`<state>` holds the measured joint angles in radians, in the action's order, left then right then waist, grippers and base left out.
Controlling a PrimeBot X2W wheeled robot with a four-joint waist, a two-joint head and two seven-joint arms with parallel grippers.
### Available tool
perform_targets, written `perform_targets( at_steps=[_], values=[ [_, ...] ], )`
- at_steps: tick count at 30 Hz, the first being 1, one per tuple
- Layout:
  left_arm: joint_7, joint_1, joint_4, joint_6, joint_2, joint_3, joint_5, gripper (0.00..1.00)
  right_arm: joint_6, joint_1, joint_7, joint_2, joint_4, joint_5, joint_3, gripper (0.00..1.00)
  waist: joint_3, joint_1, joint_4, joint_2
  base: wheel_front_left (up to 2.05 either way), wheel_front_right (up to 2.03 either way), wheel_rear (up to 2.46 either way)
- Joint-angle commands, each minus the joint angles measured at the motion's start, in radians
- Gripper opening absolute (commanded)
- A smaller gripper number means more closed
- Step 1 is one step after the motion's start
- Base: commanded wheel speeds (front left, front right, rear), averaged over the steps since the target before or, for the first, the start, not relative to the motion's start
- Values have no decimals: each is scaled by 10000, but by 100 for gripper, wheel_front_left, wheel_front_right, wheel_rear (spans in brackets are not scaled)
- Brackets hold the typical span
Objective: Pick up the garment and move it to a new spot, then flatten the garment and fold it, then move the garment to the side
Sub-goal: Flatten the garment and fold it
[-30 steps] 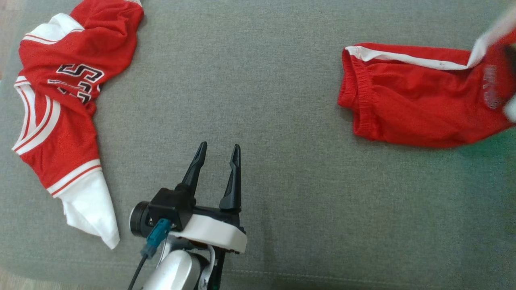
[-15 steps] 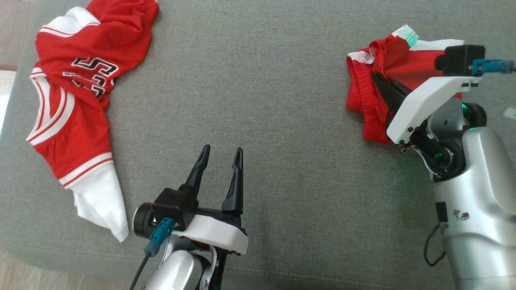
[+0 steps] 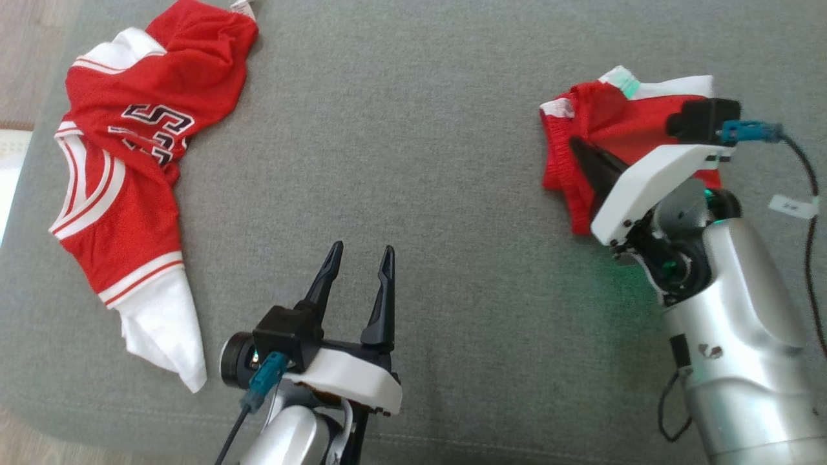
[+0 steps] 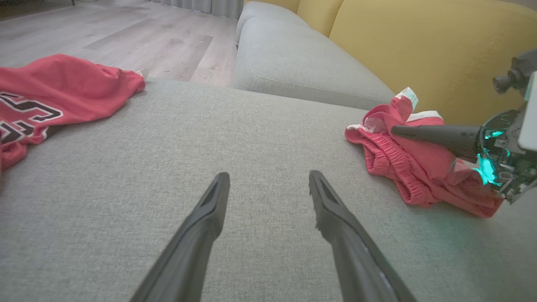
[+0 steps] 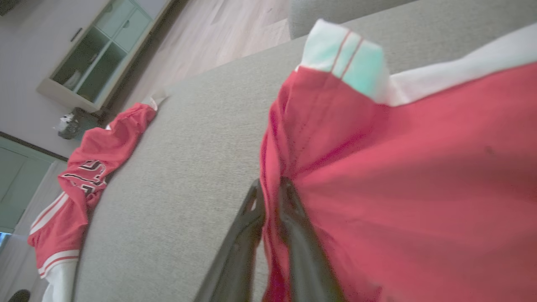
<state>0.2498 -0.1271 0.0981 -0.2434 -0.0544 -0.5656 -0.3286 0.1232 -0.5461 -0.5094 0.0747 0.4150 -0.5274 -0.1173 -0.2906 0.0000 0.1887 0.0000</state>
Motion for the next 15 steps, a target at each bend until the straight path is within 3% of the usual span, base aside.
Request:
perform_targets(
  at_steps=[1,12,15],
  values=[
    [120,-111,-277,-47,40,293,-93,100,75,-367,211,-230,-302,-196,-361,100,82,0,-65,0,0,0,0],
    [120,151,-108,-20,41,658,-138,100,75,442,1135,-242,-875,-1627,-2018,100,929,0,-833,0,0,0,0],
    [120,356,-20,5,41,883,-123,100,75,1012,1673,45,-1411,-1553,-2299,100,1400,0,-1093,0,0,0,0]
  ],
)
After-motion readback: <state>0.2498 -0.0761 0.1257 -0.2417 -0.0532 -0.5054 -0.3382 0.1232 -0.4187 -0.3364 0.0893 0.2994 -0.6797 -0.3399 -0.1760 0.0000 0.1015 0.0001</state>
